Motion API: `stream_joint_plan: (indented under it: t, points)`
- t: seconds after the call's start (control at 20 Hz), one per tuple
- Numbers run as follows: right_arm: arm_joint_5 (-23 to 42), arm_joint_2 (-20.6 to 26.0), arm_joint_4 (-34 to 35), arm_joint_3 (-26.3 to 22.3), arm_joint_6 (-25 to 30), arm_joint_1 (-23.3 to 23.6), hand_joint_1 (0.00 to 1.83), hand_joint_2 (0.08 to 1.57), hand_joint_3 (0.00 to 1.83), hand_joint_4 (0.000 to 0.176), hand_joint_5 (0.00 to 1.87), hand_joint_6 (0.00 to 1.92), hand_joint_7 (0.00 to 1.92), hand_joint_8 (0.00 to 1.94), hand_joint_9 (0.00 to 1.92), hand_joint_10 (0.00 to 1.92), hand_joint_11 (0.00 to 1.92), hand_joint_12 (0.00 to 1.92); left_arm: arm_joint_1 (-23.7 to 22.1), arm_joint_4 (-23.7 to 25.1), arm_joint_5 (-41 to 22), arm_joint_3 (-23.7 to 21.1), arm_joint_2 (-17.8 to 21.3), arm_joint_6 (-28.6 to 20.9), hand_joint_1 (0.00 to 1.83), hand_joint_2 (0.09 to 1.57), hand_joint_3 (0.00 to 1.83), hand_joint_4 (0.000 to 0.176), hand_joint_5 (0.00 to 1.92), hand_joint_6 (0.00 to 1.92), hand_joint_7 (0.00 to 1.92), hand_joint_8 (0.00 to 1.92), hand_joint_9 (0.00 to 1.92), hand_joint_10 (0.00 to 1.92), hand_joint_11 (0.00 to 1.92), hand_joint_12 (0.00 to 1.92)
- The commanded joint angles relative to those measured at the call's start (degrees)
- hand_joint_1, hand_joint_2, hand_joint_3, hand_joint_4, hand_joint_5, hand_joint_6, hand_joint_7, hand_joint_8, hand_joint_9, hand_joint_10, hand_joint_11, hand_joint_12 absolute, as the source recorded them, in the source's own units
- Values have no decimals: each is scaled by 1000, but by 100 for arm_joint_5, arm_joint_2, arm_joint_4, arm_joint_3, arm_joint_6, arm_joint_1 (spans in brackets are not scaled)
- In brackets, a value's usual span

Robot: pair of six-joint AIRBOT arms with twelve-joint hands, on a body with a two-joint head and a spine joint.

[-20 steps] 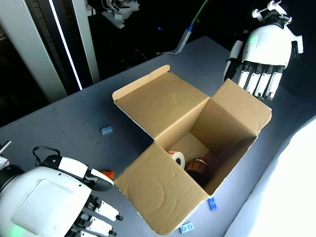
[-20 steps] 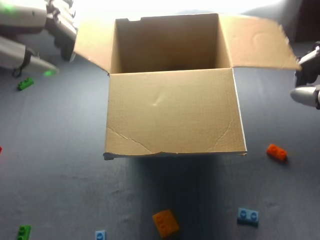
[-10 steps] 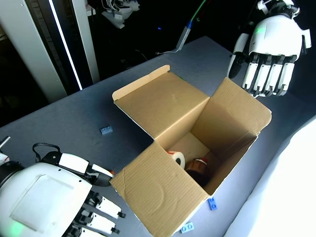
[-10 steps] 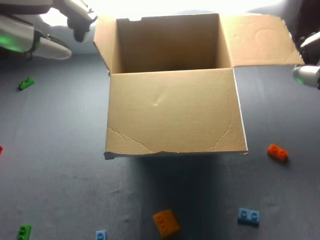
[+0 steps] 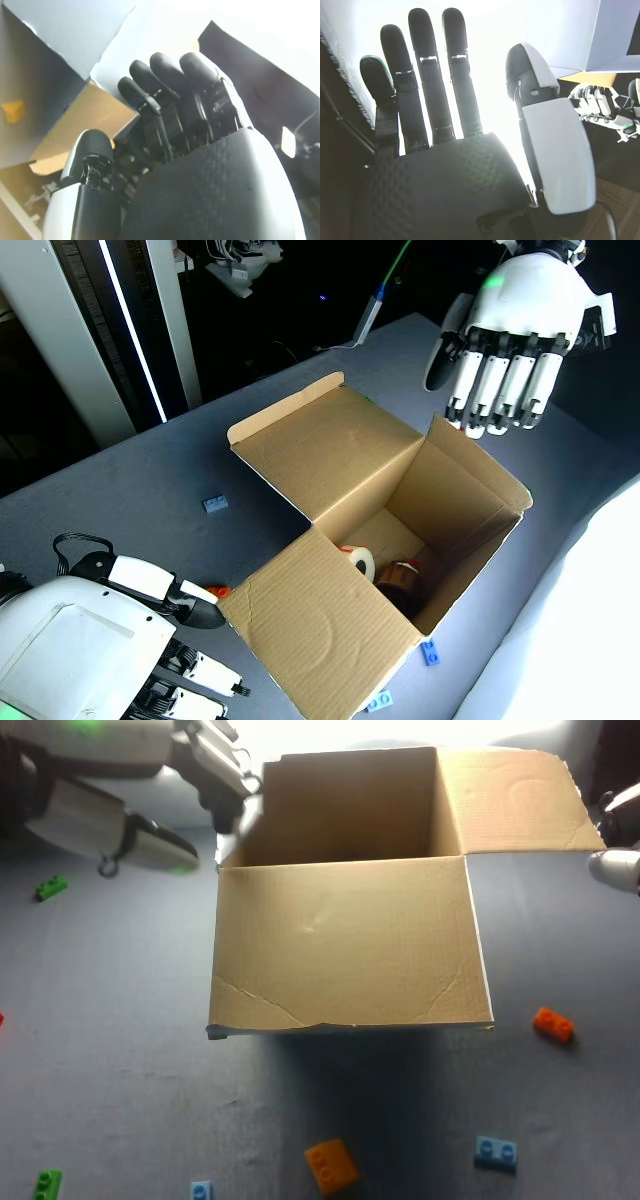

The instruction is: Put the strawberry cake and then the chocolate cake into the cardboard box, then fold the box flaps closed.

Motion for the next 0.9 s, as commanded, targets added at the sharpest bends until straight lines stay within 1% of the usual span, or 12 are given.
stream_joint_plan:
  t: [0.0, 0.05, 0.1, 0.2, 0.3, 0.35, 0.45, 0.55, 0.65, 0.7, 0.75, 0.85]
  points:
    - [668, 75, 6, 19, 30, 85, 189, 1296, 0, 0, 827, 295, 918, 91, 628, 813, 199, 1644, -10, -449, 173, -16, 47, 39, 316, 1367, 0, 0, 615, 734, 613, 935, 427, 1386, 217, 1887]
    - [658, 74, 5, 19, 30, 86, 172, 1300, 0, 0, 839, 242, 924, 58, 630, 801, 201, 1637, 67, -448, 232, -75, 42, 60, 316, 1365, 0, 0, 612, 722, 599, 950, 414, 1408, 207, 1906]
    - [654, 73, 5, 19, 30, 87, 160, 1303, 1, 0, 843, 229, 931, 52, 633, 802, 210, 1635, 159, -448, 292, -127, 33, 71, 281, 1371, 1, 0, 600, 734, 581, 978, 406, 1418, 201, 1907]
    - [653, 73, 5, 18, 31, 83, 128, 1310, 3, 0, 857, 226, 933, 46, 632, 802, 215, 1622, 327, -447, 410, -193, 5, 118, 303, 1370, 0, 0, 599, 739, 577, 994, 401, 1427, 202, 1903]
    - [653, 72, 6, 18, 48, 57, 161, 1307, 0, 0, 872, 210, 943, 37, 637, 789, 217, 1608, 437, -447, 539, -225, -22, 199, 335, 1361, 0, 0, 613, 735, 601, 941, 437, 1381, 220, 1862]
    - [655, 68, 6, 18, 73, 33, 190, 1302, 0, 0, 880, 208, 956, 39, 648, 792, 226, 1610, 477, -447, 590, -229, -42, 218, 286, 1367, 1, 0, 610, 731, 605, 936, 442, 1373, 227, 1854]
    - [673, 58, 7, 18, 187, -59, 188, 1296, 0, 0, 897, 190, 961, 25, 658, 781, 230, 1611, 552, -446, 720, -228, -101, 269, 276, 1370, 1, 0, 625, 656, 591, 920, 424, 1348, 196, 1845]
    - [702, 44, 11, 17, 226, -110, 189, 1295, 0, 0, 892, 184, 957, 19, 641, 784, 221, 1617, 581, -349, 852, -224, -151, 291, 309, 1359, 0, 0, 653, 583, 604, 861, 434, 1322, 231, 1812]
    - [720, 48, 11, -8, 250, -33, 179, 1304, 3, 0, 879, 175, 949, 14, 625, 775, 205, 1614, 589, -314, 855, -190, -199, 291, 342, 1351, 0, 0, 660, 579, 599, 872, 428, 1340, 235, 1813]
    - [728, 55, 11, -20, 250, 20, 176, 1306, 1, 0, 878, 153, 945, 9, 632, 750, 205, 1600, 578, -313, 837, -172, -209, 287, 371, 1347, 0, 0, 649, 561, 590, 854, 429, 1299, 228, 1757]
    - [748, 79, 11, -44, 249, 128, 170, 1306, 0, 0, 873, 143, 931, 2, 632, 742, 209, 1596, 556, -313, 788, -118, -246, 287, 385, 1343, 0, 0, 635, 523, 594, 799, 433, 1243, 214, 1729]
    - [753, 119, 9, -96, 246, 332, 188, 1303, 0, 0, 838, 95, 857, 0, 633, 671, 205, 1547, 553, -308, 722, 56, -383, 288, 361, 1341, 0, 0, 625, 307, 645, 418, 429, 1056, 134, 1669]
